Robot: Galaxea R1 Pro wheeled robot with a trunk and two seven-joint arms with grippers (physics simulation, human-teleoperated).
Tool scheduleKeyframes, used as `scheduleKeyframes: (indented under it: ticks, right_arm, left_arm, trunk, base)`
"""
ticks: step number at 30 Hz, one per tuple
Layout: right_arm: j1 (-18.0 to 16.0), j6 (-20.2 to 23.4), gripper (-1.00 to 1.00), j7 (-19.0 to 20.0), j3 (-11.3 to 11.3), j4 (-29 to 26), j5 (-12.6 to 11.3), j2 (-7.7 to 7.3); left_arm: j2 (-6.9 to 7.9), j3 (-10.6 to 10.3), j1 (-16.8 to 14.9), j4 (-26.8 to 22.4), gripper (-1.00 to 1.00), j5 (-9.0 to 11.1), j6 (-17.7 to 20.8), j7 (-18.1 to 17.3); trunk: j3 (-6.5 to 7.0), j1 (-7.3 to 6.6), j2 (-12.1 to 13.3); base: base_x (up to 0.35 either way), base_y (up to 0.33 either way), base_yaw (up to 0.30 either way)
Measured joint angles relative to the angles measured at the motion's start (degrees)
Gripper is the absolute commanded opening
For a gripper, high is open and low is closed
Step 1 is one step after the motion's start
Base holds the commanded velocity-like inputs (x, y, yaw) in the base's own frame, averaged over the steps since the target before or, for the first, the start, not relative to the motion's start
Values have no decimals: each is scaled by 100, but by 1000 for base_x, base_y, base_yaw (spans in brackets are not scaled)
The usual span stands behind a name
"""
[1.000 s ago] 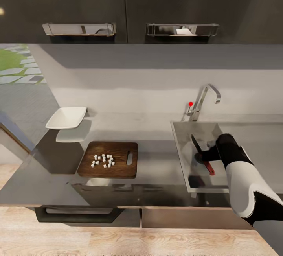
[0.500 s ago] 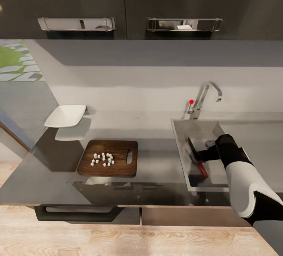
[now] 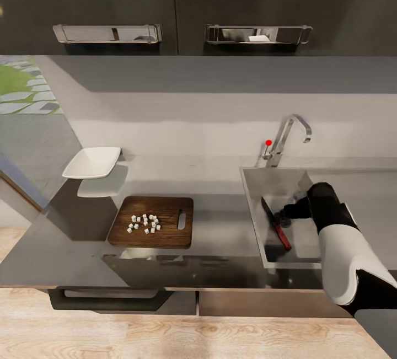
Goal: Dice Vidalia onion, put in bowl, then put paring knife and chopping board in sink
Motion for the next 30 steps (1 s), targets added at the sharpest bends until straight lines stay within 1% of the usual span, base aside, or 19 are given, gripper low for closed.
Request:
scheduleKeyframes:
  ticks: [2, 3, 5, 8, 12, 18, 20, 22, 24, 30]
  right_arm:
    - [0, 207, 100, 21, 10, -700, -2, 34]
    - [1, 237, 100, 25, 13, -877, -5, 55]
    - [-1, 303, 100, 33, 31, -1423, -4, 168]
    - [1, 343, 100, 45, 51, -2001, -8, 282]
    - [2, 348, 100, 47, 90, -2070, -12, 304]
    - [2, 333, 100, 103, 113, -2084, -15, 320]
    - [2, 332, 100, 316, 115, -2085, -18, 321]
    - [2, 336, 100, 623, 118, -2086, -6, 322]
    - [3, 337, 100, 801, 125, -2084, 10, 322]
    - [3, 337, 100, 915, 141, -2074, 21, 322]
  left_arm:
    - [-2, 0, 0, -1, 100, 0, 0, 0]
    - [-1, 0, 0, 0, 100, 0, 0, 0]
    - [-1, 0, 0, 0, 100, 0, 0, 0]
    - [1, 0, 0, 2, 100, 0, 0, 0]
    - [1, 0, 0, 1, 100, 1, -1, 0]
    - [1, 0, 0, 2, 100, 2, -1, 0]
    - [1, 0, 0, 2, 100, 2, -1, 0]
    - [3, 0, 0, 3, 100, 3, -1, 0]
    - [-1, 0, 0, 2, 100, 3, -1, 0]
    - [2, 0, 0, 3, 100, 3, -1, 0]
  trunk:
    - [0, 0, 0]
    - [0, 0, 0]
    - [0, 0, 0]
    - [0, 0, 0]
    - [0, 0, 1]
    - [0, 0, 1]
    - [0, 0, 1]
    - [0, 0, 1]
    - [0, 0, 1]
    - [0, 1, 1]
  base:
    - [0, 0, 0]
    - [0, 0, 0]
    - [0, 0, 0]
    - [0, 18, 0]
    - [0, 94, 0]
    - [0, 214, 0]
    - [0, 260, 0]
    - [0, 276, 0]
    - [0, 285, 0]
    - [-26, 288, 0]
